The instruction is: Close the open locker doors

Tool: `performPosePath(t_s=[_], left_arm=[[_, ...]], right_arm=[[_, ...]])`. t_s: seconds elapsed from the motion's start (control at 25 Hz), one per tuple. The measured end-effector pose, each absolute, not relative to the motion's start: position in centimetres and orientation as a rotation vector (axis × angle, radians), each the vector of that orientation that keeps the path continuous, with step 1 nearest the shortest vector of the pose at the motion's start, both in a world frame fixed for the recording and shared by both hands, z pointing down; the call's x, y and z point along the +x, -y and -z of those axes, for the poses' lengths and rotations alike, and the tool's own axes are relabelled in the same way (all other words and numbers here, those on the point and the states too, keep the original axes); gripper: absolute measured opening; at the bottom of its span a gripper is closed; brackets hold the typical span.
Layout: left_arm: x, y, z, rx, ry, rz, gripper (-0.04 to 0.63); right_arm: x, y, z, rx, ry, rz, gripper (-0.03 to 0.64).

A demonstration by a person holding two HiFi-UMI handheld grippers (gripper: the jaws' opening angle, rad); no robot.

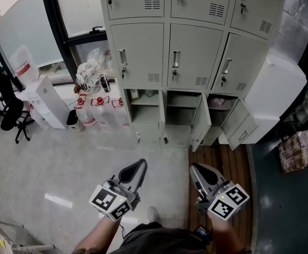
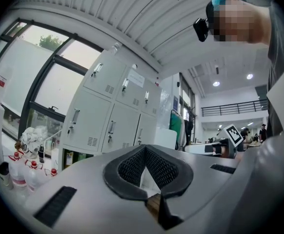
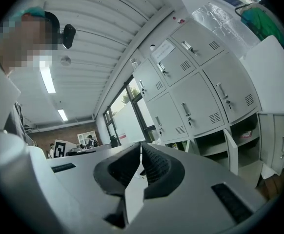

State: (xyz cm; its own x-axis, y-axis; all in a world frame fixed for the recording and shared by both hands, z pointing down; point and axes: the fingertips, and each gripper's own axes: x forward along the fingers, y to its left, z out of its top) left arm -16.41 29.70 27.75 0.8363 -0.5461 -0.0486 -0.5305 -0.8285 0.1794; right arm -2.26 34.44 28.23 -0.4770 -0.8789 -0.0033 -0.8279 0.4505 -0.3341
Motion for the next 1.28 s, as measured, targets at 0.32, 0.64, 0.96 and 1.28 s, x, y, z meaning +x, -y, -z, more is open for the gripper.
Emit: performPosePath(t_s=[0.32, 0.64, 0.96, 1.28], left_arm=[[-19.7, -24.8, -27.9, 2.864, 0.844, 0.152, 0.002], [-21.6, -22.0, -27.8, 2.863, 0.845, 0.178, 0.002], [-22.3, -19.9, -27.4, 2.863, 0.867, 0.188, 0.002], [-20.9, -16.9, -28.0, 2.856, 0.897, 0.167, 0.002]], right_arm=[[-5.1, -29.8, -28.2, -1.526, -2.506, 0.433, 0.017], [-7.0, -26.7, -28.1, -1.539, -2.517, 0.427, 0.017], [-7.8, -24.5, -27.8, -1.518, -2.532, 0.418, 0.017], [-6.7, -20.9, -28.8, -1.479, -2.539, 0.448, 0.017]])
